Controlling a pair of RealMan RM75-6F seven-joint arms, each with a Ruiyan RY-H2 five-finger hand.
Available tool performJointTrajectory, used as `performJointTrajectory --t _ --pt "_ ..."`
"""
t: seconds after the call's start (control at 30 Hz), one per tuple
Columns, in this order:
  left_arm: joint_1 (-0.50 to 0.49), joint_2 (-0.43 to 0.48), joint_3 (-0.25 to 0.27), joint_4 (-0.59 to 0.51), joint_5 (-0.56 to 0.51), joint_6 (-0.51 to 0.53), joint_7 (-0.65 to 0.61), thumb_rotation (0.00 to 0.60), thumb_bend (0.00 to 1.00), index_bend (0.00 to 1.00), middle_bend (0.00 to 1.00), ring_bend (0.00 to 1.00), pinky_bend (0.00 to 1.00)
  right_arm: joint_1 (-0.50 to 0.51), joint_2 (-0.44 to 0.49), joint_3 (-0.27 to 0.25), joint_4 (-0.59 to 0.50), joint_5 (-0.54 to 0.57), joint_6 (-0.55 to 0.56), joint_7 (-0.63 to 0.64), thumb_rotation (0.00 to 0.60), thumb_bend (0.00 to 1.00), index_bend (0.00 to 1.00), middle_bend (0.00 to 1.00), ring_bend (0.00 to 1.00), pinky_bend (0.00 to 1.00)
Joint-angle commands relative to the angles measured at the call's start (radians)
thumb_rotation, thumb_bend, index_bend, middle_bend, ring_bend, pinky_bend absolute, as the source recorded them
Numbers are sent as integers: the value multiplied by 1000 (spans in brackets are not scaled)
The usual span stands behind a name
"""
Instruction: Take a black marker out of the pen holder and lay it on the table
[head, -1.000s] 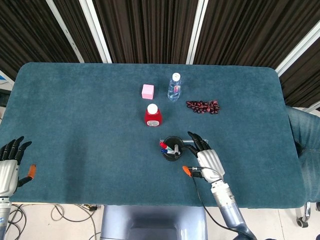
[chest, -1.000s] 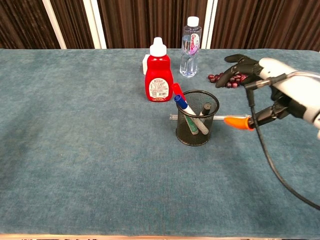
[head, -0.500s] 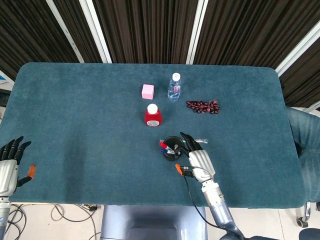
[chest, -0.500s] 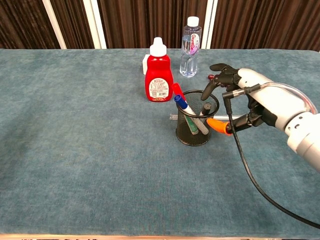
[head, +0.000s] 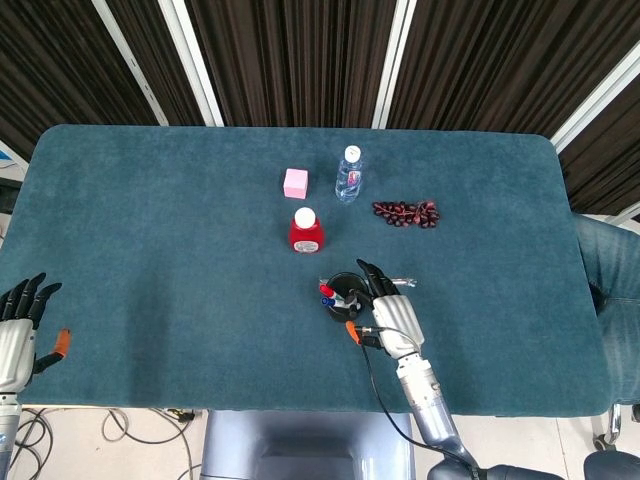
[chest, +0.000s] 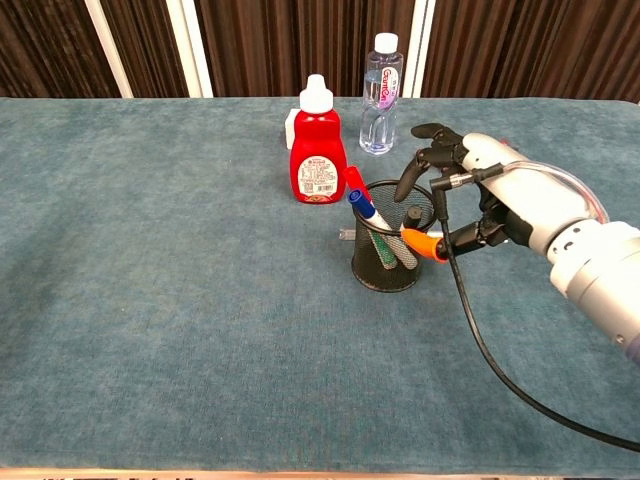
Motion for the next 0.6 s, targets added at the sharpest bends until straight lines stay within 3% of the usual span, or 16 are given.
performJointTrajectory --t 0.03,0.6 --pt "0 0 0 0 0 -1 0 600 407 154 37 30 78 2 -7 -1 8 1 6 -1 600 393 456 0 6 168" --pt "0 1 1 0 -1 -1 0 600 408 154 36 30 78 3 -13 -4 33 14 13 17 600 466 503 0 6 168"
